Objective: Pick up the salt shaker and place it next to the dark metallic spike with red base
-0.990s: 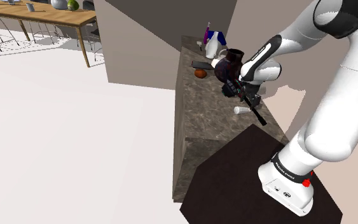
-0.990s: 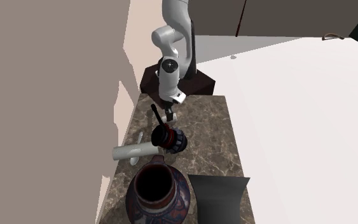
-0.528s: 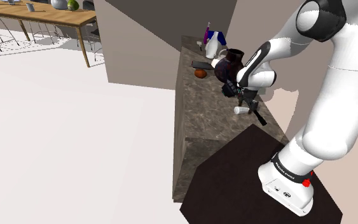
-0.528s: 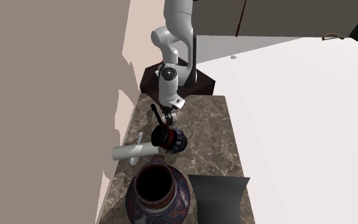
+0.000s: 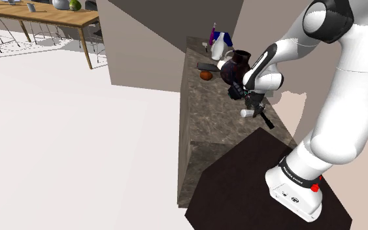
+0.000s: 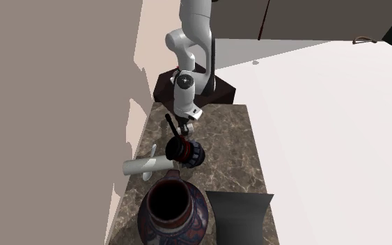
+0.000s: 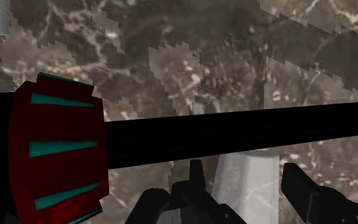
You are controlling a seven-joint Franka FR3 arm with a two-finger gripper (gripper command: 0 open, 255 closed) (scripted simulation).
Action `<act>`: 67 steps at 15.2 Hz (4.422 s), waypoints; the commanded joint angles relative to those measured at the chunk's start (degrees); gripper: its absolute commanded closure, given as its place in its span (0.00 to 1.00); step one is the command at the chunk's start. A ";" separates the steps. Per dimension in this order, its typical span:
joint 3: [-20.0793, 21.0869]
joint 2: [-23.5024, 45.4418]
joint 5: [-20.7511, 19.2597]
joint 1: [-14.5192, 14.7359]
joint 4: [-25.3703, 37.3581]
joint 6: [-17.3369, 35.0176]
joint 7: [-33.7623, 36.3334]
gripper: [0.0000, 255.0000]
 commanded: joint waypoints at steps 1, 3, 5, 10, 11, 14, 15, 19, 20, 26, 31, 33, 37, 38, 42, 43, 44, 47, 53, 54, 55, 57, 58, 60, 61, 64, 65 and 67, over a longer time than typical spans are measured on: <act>0.00 0.00 0.00 0.00 0.00 0.00 0.00 1.00; 0.00 0.00 0.00 0.00 0.00 0.00 0.00 1.00; 0.00 0.00 0.00 0.00 0.00 0.00 0.00 1.00; -0.80 -0.88 -0.92 0.61 -0.14 -0.65 0.60 1.00; -1.61 -1.77 -1.87 1.22 -0.27 -1.31 1.21 1.00; -3.92 -4.51 -4.89 2.96 -0.55 -3.35 3.17 1.00; -4.65 -5.44 -5.94 3.49 -0.61 -4.06 3.86 1.00; -7.19 -9.27 -10.29 5.33 -0.69 -7.00 6.71 1.00; -7.72 -10.25 -11.39 5.70 -0.67 -7.78 7.44 1.00; -9.81 -16.14 -17.71 7.10 -0.15 -12.73 11.64 1.00; -10.20 -20.83 -22.06 7.34 0.73 -17.19 14.56 1.00; -10.08 -22.58 -23.48 7.27 1.18 -19.02 15.52 1.00; -9.56 -25.82 -25.79 7.00 2.24 -22.71 17.09 1.00; -9.39 -26.57 -26.27 6.92 2.53 -23.63 17.41 1.00; -8.61 -29.36 -27.83 6.61 3.84 -27.29 18.48 1.00; -8.40 -30.00 -28.14 6.53 4.19 -28.19 18.70 1.00; -8.35 -30.10 -28.19 6.51 4.25 -28.34 18.73 1.00; -7.86 -23.99 -22.73 9.22 9.18 -28.46 17.99 1.00; -5.41 -11.56 -12.25 11.33 20.91 -30.85 16.07 1.00; -4.84 -9.53 -10.73 11.30 23.12 -31.52 15.85 1.00; -4.23 -7.52 -9.30 11.17 25.41 -32.26 15.69 1.00; -2.98 -3.53 -6.69 10.70 30.22 -33.92 15.55 1.00; -2.34 -1.55 -5.50 10.38 32.76 -34.84 15.56 1.00; -1.06 2.41 -3.36 9.57 38.11 -36.86 15.74 1.00; -0.46 4.41 -2.37 9.12 40.94 -37.97 15.90 1.00; 1.38 10.56 0.22 7.42 50.20 -41.67 16.71 1.00; 1.99 12.69 0.98 6.75 53.60 -43.05 17.09 1.00; 3.19 17.18 2.40 5.22 61.01 -46.10 18.00 1.00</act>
